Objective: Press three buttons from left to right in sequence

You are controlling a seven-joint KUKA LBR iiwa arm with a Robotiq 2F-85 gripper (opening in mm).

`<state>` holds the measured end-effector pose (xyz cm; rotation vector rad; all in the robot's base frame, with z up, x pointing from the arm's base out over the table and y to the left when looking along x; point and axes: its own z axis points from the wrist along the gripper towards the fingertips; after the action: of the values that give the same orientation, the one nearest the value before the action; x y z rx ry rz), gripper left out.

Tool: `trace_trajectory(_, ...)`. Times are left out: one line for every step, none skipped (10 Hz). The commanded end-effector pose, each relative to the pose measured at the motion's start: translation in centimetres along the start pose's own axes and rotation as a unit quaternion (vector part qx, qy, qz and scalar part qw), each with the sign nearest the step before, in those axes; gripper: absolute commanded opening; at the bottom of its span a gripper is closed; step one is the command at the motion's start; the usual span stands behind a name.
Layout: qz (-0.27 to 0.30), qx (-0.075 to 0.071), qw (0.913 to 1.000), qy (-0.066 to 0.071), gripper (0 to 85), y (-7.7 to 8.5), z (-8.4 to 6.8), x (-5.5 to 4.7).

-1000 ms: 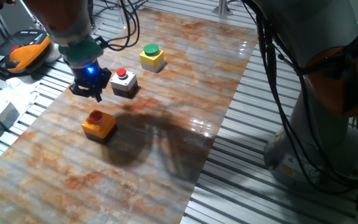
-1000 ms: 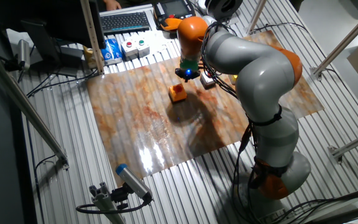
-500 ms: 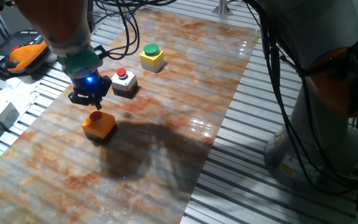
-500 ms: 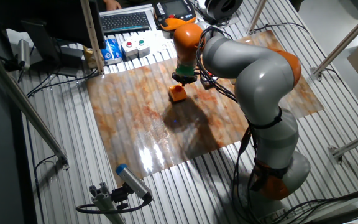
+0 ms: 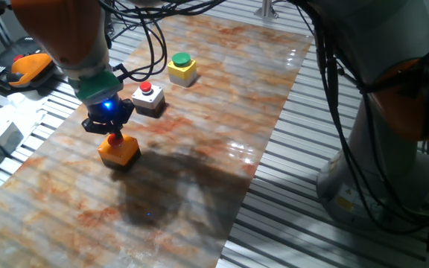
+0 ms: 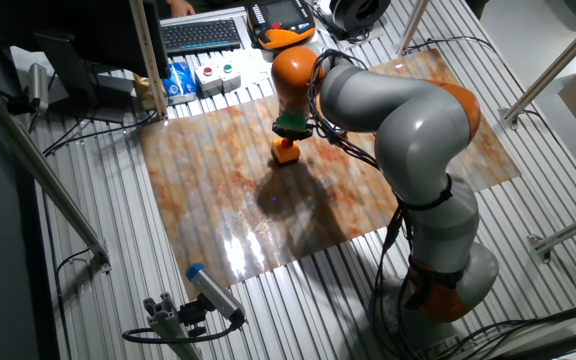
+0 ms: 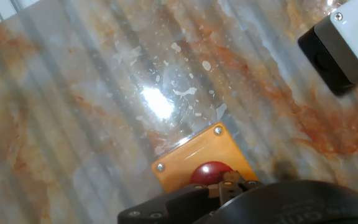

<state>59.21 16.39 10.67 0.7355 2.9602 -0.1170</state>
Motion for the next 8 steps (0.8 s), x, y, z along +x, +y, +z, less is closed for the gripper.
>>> trace_trajectory(0.0,0.0,1.0,0.0,0.0,0.0,-0.01,-0.01)
trace_trajectory(0.0,0.0,1.0,0.0,0.0,-0.02,-0.02,-0.01)
trace_trajectory(-0.001,0.0,1.0,-0.001,0.0,-0.04,-0.08,0.02)
trace_trajectory(-0.002,-0.002,1.0,0.0,0.0,-0.06,-0.19,0.07)
trace_trajectory(-0.002,-0.003,1.0,0.0,0.0,0.01,-0.37,0.14)
trace_trajectory(-0.001,-0.003,1.0,0.0,0.0,0.08,-0.36,0.25)
trace_trajectory(0.0,-0.002,1.0,0.0,0.0,0.13,-0.31,0.34)
trace_trajectory(0.0,-0.002,1.0,0.0,0.0,0.13,-0.31,0.35)
